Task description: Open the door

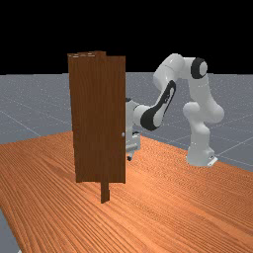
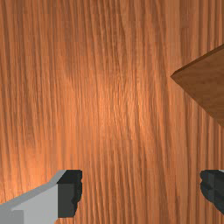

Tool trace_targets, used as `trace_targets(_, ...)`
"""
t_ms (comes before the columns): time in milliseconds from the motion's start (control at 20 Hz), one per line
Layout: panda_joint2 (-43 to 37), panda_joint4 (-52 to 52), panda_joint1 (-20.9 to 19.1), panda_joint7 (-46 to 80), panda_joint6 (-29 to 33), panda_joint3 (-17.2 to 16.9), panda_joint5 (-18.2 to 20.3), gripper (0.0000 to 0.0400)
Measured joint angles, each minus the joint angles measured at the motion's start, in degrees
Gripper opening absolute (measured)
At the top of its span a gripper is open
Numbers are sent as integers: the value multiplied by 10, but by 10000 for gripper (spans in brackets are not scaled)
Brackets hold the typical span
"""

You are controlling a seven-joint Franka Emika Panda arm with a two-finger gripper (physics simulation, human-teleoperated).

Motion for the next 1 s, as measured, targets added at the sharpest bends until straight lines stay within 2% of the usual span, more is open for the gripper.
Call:
trace_targets(50, 0, 0, 0, 0, 0, 0, 0, 243)
trace_targets(100, 0, 0, 0, 0, 0, 0, 0, 148)
trace_targets(150, 0, 0, 0, 0, 0, 0, 0, 90)
trace_targets(250, 0, 0, 0, 0, 0, 0, 0, 33)
trace_targets(300, 0, 0, 2, 10, -1, -1, 0, 20)
trace_targets(350, -1, 0, 7, 15, -2, -6, -15, 12)
trace_targets(400, -14, -25, 2, 4, 40, -1, -2, 7)
trace_targets(450, -5, 4, 35, 71, -21, -30, -83, 4)
trace_targets(500, -5, 16, 59, 119, -59, -48, -143, 3)
trace_targets(600, -62, -63, 62, 161, -47, -43, -183, 1)
trace_targets(650, -102, -119, 53, 163, -24, -34, -184, 1)
trace_targets(700, -143, -175, 37, 127, 16, -24, -145, 0)
trace_targets(750, -174, -218, 25, 45, 44, -18, -83, 0)
trace_targets(800, -197, -253, 26, 79, 76, -20, -94, 0)
trace_targets(850, -196, -244, 27, 100, 44, -20, -87, 0)
trace_targets(1000, -178, -213, 61, 390, 0, 11, -59, 0)
